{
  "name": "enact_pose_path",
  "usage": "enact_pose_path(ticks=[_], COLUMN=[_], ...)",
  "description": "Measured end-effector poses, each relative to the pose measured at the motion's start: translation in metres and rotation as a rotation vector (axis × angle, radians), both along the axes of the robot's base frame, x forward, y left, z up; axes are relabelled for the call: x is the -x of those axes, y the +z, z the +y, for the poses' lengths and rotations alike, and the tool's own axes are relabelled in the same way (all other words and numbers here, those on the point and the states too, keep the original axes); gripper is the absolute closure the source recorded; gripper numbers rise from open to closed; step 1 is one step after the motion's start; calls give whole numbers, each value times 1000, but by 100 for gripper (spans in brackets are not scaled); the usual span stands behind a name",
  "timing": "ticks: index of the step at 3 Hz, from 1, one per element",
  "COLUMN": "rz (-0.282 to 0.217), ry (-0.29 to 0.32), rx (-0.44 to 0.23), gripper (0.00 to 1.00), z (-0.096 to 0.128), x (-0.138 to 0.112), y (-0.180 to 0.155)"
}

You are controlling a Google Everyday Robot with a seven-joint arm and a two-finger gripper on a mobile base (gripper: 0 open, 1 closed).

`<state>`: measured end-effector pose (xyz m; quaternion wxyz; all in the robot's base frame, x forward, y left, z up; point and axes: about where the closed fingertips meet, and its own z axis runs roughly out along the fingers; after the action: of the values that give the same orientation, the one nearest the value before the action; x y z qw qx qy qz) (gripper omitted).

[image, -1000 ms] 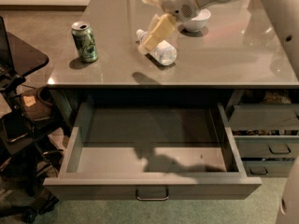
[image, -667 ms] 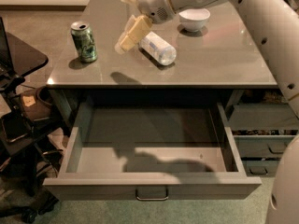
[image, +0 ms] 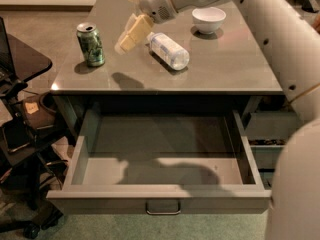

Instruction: Place green can into top drawer

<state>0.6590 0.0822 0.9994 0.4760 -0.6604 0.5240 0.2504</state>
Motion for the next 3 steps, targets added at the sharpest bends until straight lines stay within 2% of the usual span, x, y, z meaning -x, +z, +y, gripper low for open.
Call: enact_pose_path(ticks=[1,2,3], rz=[11,-11,0], ry=[-28,-32,-16], rx=[25,11,-1], gripper=[0,0,0], z=[19,24,32], x=[-38,-45,-47], y=[-9,5,-1])
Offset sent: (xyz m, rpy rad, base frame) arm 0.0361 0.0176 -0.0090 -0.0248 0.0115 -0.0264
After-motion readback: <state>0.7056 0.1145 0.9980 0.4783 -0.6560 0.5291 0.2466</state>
